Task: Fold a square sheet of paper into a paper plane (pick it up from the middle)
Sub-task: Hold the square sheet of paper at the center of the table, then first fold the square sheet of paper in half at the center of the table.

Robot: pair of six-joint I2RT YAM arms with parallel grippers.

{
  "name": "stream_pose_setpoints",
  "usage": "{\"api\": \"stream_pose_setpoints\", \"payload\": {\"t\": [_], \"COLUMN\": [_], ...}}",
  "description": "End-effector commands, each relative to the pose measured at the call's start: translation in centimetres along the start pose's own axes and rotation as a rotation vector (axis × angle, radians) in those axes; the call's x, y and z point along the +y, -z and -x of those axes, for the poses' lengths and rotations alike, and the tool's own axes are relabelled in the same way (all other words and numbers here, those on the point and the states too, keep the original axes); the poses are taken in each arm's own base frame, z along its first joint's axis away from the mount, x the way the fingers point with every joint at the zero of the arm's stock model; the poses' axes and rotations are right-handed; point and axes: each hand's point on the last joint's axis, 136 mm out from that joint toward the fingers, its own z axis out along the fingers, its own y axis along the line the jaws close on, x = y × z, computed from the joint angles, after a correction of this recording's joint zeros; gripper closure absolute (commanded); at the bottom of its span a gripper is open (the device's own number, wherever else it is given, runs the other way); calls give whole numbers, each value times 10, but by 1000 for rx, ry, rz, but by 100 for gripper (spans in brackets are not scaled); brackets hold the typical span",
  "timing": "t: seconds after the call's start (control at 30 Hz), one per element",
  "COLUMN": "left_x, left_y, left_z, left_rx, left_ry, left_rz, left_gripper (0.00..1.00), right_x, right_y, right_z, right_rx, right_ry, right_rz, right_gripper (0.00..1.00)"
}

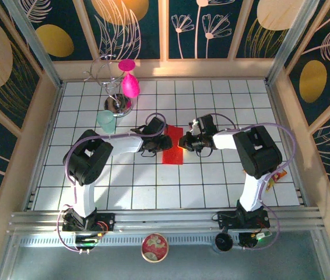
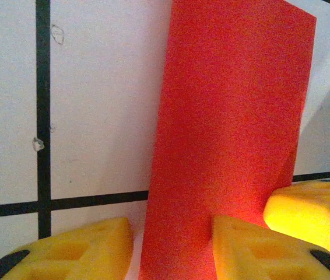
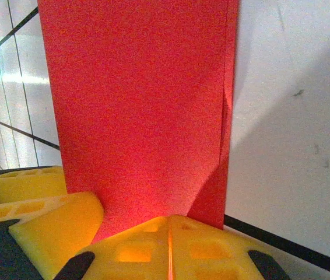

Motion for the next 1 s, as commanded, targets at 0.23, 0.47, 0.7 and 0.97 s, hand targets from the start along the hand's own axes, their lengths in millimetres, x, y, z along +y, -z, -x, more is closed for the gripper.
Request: {"api": "stream_pose_setpoints", "payload": {"t": [0.23, 0.47, 0.7, 0.97], "left_x": [-6, -56, -72, -59], "left_y": [55, 72, 42, 8], "left_z": [32, 27, 0, -7], "left_rx": [-156, -99, 64, 137], "left_ry": [-15, -79, -54, -83], "left_rz": [38, -213, -332, -244], "left_gripper": [55, 63, 80, 87], "right_x": [-81, -86, -90, -96], "right_y": [-9, -12, -15, -17], "right_z": [-42, -43, -46, -50], "right_rx": [137, 144, 155, 167], "right_ry": [-94, -109, -119, -124], "right_rz": [-288, -301, -310, -321], "right_gripper": [92, 94, 98, 100]}}
